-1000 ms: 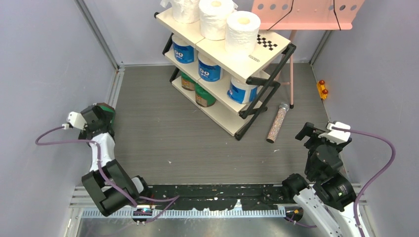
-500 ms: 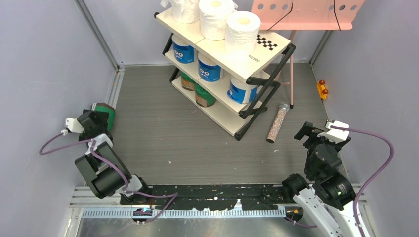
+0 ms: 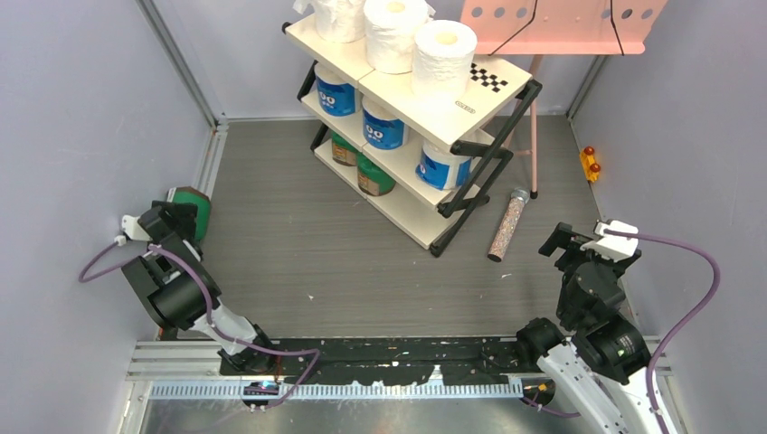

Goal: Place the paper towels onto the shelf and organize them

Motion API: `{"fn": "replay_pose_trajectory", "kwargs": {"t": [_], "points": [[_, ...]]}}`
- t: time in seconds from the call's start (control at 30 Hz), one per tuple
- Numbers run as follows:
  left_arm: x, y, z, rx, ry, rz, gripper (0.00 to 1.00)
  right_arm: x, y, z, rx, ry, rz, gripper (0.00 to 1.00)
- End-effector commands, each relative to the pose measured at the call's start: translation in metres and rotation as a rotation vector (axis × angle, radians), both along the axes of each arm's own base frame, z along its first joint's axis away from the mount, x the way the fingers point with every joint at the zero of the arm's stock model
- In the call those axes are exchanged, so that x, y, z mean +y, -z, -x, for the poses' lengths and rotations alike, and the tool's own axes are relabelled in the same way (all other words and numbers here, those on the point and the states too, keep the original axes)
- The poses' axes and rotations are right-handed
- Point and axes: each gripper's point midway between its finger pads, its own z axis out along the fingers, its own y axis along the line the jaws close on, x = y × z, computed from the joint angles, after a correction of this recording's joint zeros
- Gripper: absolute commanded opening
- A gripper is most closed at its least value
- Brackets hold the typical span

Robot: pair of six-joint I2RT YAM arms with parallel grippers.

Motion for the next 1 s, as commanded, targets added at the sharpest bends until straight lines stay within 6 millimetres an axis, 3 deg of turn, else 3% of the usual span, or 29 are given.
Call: {"fn": "replay_pose_trajectory", "kwargs": {"t": [0.0, 0.2, 0.47, 0.73, 0.97], "points": [[0.010, -0.032, -0.024, -0.150, 0.065, -0.038, 0.79, 0.001, -0.004, -0.004, 0.003, 0.007, 0.009, 0.95], [0.004, -0.047, -0.025, -0.225, 0.080, -0.044, 0.58, 0.002, -0.002, -0.006, 0.014, 0.002, 0.013, 0.95], [-0.013, -0.088, -0.019, -0.328, 0.107, -0.062, 0.26, 0.004, -0.002, -0.007, 0.011, -0.009, 0.012, 0.95], [-0.050, -0.120, -0.011, -0.324, 0.173, -0.095, 0.16, 0.007, -0.003, -0.007, -0.009, -0.035, 0.004, 0.95], [-0.117, -0.123, -0.002, -0.168, 0.357, -0.071, 0.12, 0.009, -0.005, -0.005, -0.031, -0.053, -0.006, 0.95]]}}
